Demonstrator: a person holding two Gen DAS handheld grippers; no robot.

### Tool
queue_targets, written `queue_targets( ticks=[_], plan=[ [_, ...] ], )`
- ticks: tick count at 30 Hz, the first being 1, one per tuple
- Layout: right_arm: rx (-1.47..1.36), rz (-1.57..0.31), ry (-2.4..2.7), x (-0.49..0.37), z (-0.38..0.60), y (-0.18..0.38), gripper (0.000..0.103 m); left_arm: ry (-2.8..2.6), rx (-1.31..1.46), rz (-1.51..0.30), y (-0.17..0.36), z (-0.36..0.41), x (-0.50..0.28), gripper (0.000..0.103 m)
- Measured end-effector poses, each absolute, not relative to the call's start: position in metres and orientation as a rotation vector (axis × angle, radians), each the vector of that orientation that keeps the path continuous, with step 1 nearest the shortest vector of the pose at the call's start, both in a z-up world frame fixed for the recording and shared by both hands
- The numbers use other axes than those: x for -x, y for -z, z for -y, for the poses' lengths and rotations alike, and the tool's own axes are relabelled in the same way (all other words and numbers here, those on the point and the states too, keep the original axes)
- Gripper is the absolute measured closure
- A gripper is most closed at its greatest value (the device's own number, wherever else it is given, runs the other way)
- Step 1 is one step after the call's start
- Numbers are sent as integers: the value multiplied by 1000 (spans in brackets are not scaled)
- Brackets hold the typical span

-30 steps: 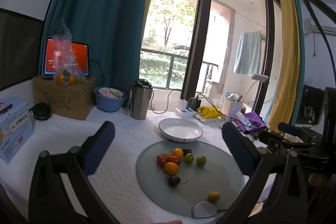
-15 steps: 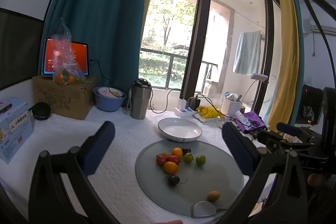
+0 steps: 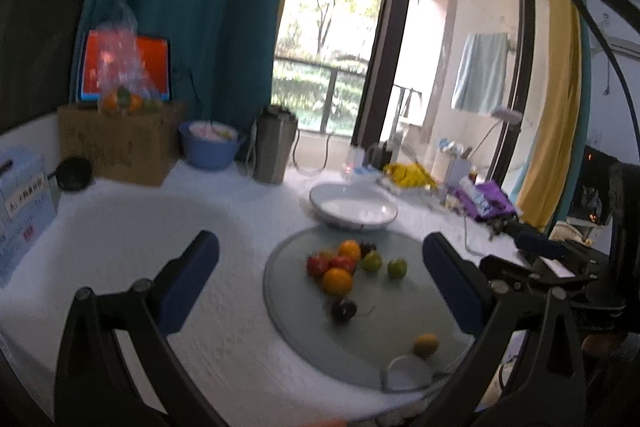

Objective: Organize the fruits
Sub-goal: 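Grasp the brownish round fruit with the right tool while the left tool grasps a dark plum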

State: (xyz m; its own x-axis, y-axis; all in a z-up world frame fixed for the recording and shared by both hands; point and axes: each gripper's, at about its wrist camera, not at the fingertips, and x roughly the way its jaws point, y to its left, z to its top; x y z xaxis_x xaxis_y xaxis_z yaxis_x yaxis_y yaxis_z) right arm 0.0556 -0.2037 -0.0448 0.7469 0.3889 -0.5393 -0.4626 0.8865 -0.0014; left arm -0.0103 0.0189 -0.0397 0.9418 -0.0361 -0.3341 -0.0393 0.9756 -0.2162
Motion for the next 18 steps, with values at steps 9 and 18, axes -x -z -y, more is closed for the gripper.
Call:
queue_targets(
  ticks=[9,18],
  plan=[
    [151,-769,-539,-79,189,102,37,11,249,-512,90,-22,-23,1],
    [186,-898,-626,-84,173,135,64,59,289,-672,127,-18,-56,3]
  ],
)
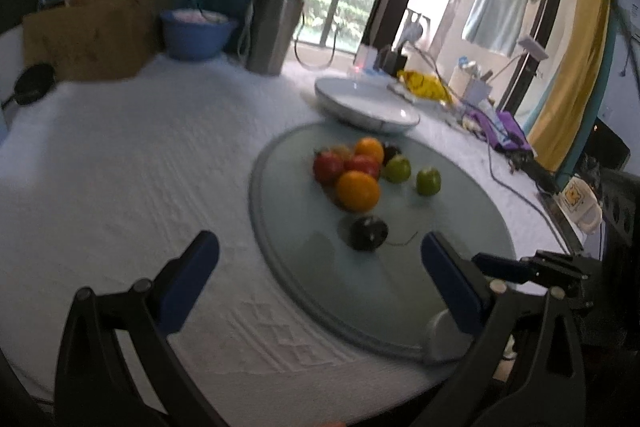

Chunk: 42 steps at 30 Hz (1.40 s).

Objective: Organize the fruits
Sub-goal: 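Grasp the brownish round fruit with the right tool while the left tool grasps a dark plum, then carry both fruits into the white bowl and open both tools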

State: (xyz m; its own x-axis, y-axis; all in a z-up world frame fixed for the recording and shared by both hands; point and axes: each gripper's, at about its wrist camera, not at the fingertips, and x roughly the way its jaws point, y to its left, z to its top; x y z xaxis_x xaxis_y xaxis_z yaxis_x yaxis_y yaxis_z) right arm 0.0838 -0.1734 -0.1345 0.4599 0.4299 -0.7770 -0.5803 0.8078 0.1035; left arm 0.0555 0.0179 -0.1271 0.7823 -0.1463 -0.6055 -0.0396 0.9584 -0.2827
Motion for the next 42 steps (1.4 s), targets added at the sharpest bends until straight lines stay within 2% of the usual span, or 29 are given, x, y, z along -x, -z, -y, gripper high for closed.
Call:
queue_targets(
  ticks=[2,11,14,19,23,29,42],
  plan=[
    [223,-913,-635,-82,170,141,75,69,278,-706,134,-12,-63,8],
    [162,-874,-649,-91,192,134,75,98,174,-774,134,21,-88,17],
    [144,-860,-649,-99,200,128,75,96,153,-808,135,29,-97,33],
    [124,-845,-645,-113,211,124,75,57,116,-864,141,36,-112,50],
    [111,-833,-643,-127,218,122,75,46,100,-879,141,40,-118,72],
    [116,-809,-647,-152,223,113,75,40,121,-871,136,42,-122,74],
    [162,-705,-660,-224,210,83,75,87,130,-745,89,40,-158,74]
  ],
)
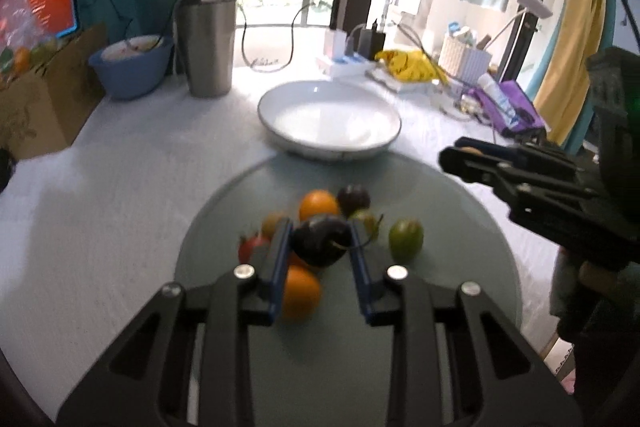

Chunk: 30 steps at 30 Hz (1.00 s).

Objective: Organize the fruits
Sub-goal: 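Carry both fruits into the white bowl and open both tools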

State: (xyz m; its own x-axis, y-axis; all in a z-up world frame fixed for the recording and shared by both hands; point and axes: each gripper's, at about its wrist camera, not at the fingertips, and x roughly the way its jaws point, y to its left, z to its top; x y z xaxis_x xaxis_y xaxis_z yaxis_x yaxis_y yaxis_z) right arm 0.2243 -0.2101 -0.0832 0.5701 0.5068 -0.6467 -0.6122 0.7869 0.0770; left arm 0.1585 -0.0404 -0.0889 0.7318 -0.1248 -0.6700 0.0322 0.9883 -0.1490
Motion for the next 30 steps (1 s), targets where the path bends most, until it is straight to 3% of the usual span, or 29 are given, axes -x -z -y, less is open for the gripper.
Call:
queue_targets(
  ticks=[20,30],
  plan=[
    [152,-719,-629,-323,180,95,75,154,188,-737,86,31,-292,74],
    [149,-773,-615,-341,173,109,75,147,191,-791,99,31,-312,72]
  ],
)
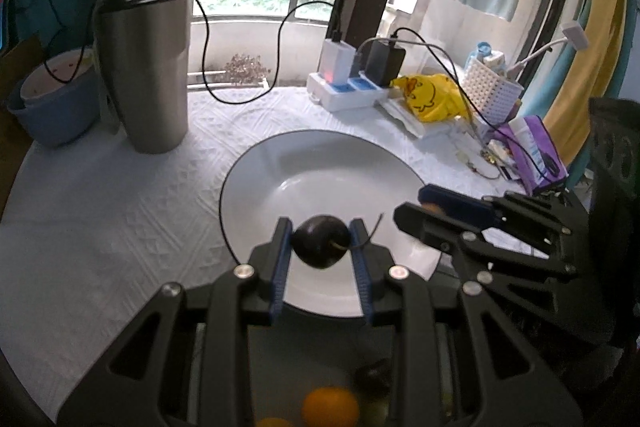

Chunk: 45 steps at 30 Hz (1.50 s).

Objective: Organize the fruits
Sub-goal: 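Carry both fruits into the white bowl and open both tools, then grasp an orange with the left tool while the right tool grasps a green fruit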

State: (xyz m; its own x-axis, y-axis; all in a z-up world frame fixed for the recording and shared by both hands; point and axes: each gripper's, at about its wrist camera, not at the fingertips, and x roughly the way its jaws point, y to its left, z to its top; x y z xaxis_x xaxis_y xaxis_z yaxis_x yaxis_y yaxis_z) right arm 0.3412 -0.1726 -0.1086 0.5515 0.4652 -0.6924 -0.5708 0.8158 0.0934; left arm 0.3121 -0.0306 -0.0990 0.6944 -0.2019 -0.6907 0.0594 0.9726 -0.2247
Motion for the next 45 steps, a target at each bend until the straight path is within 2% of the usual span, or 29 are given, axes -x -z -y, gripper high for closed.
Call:
queue_targets(
  ticks=[1,2,4,5,17,18,19,20,45],
  plan=[
    [152,-774,-611,-341,172,108,70,144,190,-794,99,30,-313,72],
    [155,-773,-601,-341,172,107,61,140,191,-796,99,30,-312,69],
    [151,-765,-589,-339,173,103,57,132,199,-789,97,27,-310,64],
    [148,-759,-582,-337,174,100,56,126,205,-781,94,26,-307,57],
    [130,-722,-537,-295,191,75,54,109,210,-711,67,19,-257,54],
    [132,-720,-536,-290,192,74,54,110,211,-705,65,18,-250,49],
    [136,-718,-534,-284,194,72,54,112,216,-697,65,18,-244,34],
    [139,-717,-533,-280,195,71,54,112,222,-691,64,18,-239,23],
    [141,-847,-627,-211,193,124,54,55,220,-826,130,14,-159,22]
  ],
)
